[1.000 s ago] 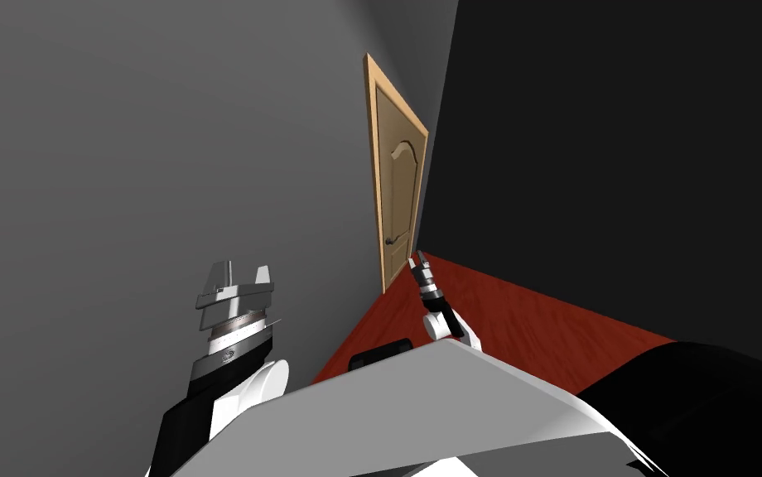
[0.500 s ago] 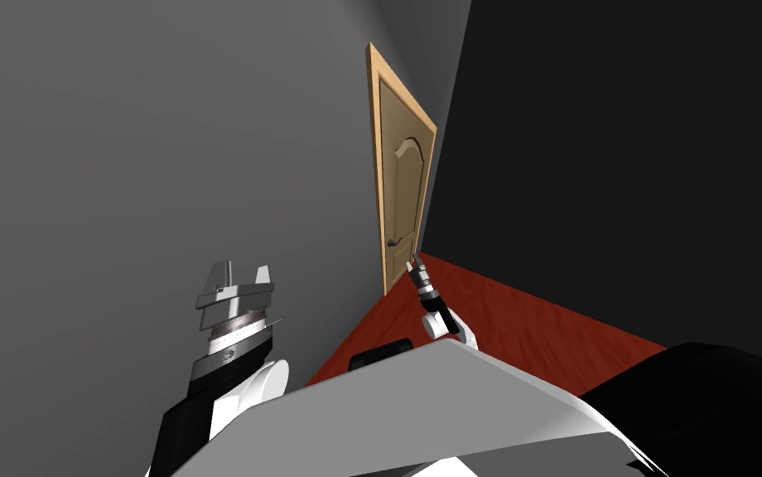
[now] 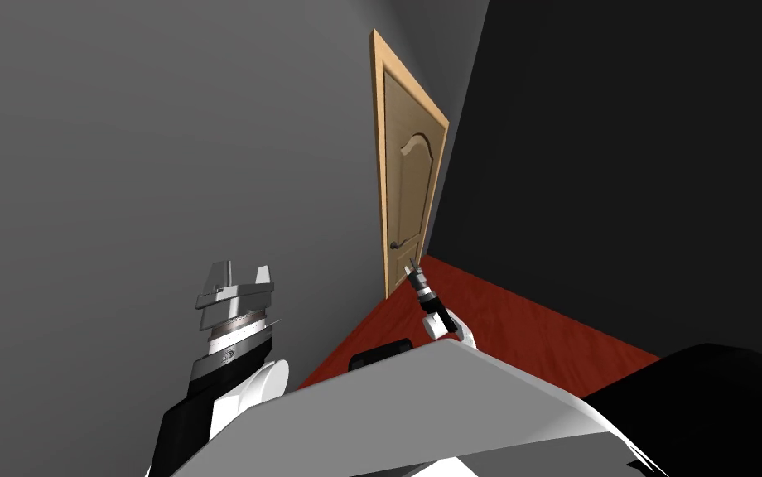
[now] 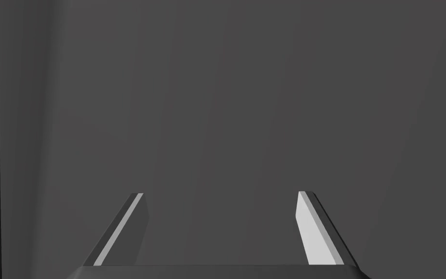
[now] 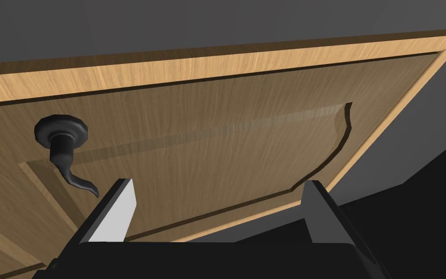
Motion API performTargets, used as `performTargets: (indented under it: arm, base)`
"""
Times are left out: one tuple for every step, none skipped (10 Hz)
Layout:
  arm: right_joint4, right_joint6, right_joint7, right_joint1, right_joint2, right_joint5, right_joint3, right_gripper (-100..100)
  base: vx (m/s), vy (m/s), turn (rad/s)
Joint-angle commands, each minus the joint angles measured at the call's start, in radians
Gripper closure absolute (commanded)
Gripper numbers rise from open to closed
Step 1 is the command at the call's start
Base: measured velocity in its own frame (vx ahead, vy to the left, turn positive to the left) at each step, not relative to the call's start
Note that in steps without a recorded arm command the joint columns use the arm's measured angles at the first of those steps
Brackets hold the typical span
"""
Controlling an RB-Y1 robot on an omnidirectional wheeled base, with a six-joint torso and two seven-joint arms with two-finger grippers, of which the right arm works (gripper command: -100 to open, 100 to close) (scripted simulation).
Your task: Pull the door open
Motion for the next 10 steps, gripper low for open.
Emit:
performTargets:
  arm:
    - [0.031, -0.007, -0.005, -0.013, -0.007, -0.003, 0.004, -100]
    - [0.062, -0.013, -0.01, -0.025, -0.018, -0.007, 0.012, -100]
    - [0.093, -0.02, -0.016, -0.037, -0.03, -0.011, 0.02, -100]
    - [0.124, -0.026, -0.022, -0.049, -0.041, -0.016, 0.027, -100]
    - [0.155, -0.032, -0.028, -0.062, -0.053, -0.02, 0.035, -100]
    - [0.183, -0.039, -0.033, -0.073, -0.064, -0.024, 0.042, -100]
    - [0.216, -0.045, -0.039, -0.085, -0.075, -0.028, 0.05, -100]
    - [0.243, -0.051, -0.044, -0.097, -0.086, -0.032, 0.057, -100]
    - [0.246, -0.051, -0.044, -0.097, -0.086, -0.032, 0.057, -100]
    - [0.277, -0.057, -0.05, -0.109, -0.097, -0.036, 0.064, -100]
  base:
    - [0.064, -0.08, 0.057]
    - [0.035, -0.077, 0.079]
    - [0.034, -0.095, 0.2]
    - [0.061, -0.104, 0.166]
    - [0.055, -0.113, 0.15]
    - [0.049, -0.125, 0.155]
    - [0.054, -0.126, 0.163]
    - [0.046, -0.142, 0.129]
    - [0.034, -0.092, 0.062]
    - [0.035, -0.067, 0.087]
